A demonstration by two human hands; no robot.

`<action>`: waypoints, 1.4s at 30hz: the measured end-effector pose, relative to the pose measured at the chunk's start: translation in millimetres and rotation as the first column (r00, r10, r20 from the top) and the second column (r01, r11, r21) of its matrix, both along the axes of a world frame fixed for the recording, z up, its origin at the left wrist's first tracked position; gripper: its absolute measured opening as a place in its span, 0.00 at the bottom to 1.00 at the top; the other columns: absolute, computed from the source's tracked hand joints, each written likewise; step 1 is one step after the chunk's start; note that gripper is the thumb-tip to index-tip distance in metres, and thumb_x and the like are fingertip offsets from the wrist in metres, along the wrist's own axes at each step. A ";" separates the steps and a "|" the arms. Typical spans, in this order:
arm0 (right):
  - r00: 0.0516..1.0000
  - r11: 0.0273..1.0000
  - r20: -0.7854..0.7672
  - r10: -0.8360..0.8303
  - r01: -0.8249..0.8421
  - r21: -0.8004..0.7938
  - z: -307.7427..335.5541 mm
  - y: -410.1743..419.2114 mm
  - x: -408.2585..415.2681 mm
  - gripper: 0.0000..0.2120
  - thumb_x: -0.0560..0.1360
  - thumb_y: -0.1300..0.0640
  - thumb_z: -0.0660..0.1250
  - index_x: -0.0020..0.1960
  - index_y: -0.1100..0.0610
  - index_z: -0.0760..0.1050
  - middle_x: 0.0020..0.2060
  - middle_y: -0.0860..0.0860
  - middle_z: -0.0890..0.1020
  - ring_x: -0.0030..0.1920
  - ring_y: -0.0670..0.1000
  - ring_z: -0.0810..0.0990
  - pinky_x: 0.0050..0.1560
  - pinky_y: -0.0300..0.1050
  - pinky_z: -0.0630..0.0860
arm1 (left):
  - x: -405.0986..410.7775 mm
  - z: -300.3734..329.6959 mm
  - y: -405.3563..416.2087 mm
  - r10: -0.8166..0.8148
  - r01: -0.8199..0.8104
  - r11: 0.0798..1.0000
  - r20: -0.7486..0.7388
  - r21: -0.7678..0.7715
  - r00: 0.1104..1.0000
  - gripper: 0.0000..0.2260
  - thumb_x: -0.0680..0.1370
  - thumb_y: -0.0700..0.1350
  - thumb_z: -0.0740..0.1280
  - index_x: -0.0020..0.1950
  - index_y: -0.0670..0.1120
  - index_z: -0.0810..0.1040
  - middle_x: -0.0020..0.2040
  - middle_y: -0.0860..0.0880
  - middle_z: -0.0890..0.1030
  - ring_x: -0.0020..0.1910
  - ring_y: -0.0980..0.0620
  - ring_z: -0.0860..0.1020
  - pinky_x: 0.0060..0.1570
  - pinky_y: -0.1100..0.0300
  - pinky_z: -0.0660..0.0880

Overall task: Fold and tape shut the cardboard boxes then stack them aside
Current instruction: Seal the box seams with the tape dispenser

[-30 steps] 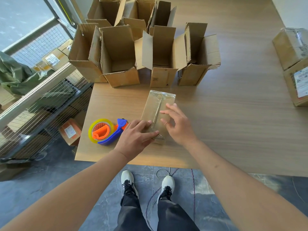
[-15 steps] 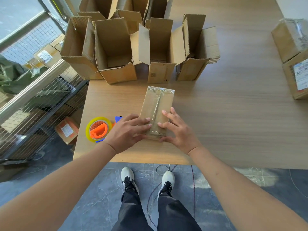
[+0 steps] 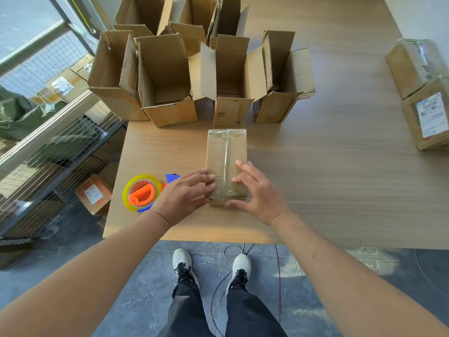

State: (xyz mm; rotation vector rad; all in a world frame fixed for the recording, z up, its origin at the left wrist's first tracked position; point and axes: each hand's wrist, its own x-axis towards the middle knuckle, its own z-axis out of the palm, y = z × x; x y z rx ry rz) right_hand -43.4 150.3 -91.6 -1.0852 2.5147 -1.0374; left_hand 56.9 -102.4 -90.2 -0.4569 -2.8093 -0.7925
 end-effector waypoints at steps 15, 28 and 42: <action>0.985 0.996 0.166 -0.040 0.026 0.088 11.8 -10.8 8.0 0.39 0.63 0.32 0.77 0.66 0.51 0.71 0.80 0.41 0.60 0.81 0.49 0.54 0.75 0.52 0.66 | 0.4 11.4 10.3 -0.001 0.001 0.999 0.010 -0.038 1.000 0.17 0.71 0.42 0.81 0.59 0.46 0.85 0.57 0.49 0.83 0.57 0.47 0.78 0.56 0.53 0.77; 0.968 0.825 -0.081 -0.238 0.246 0.508 22.1 -70.8 43.6 0.53 0.64 0.18 0.61 0.73 0.56 0.60 0.80 0.54 0.55 0.77 0.65 0.60 0.77 0.66 0.59 | 14.2 24.8 -4.5 0.011 0.013 0.988 0.152 -0.154 0.988 0.34 0.72 0.36 0.76 0.78 0.45 0.70 0.75 0.48 0.73 0.73 0.45 0.71 0.69 0.52 0.73; 0.924 0.746 0.013 -0.382 0.300 0.594 38.1 -97.9 43.8 0.52 0.66 0.28 0.71 0.78 0.36 0.43 0.78 0.52 0.45 0.78 0.72 0.50 0.76 0.71 0.53 | 5.4 35.9 -26.3 0.433 -0.326 0.887 0.339 -0.328 0.835 0.30 0.82 0.43 0.64 0.83 0.43 0.57 0.83 0.44 0.57 0.82 0.43 0.54 0.80 0.50 0.51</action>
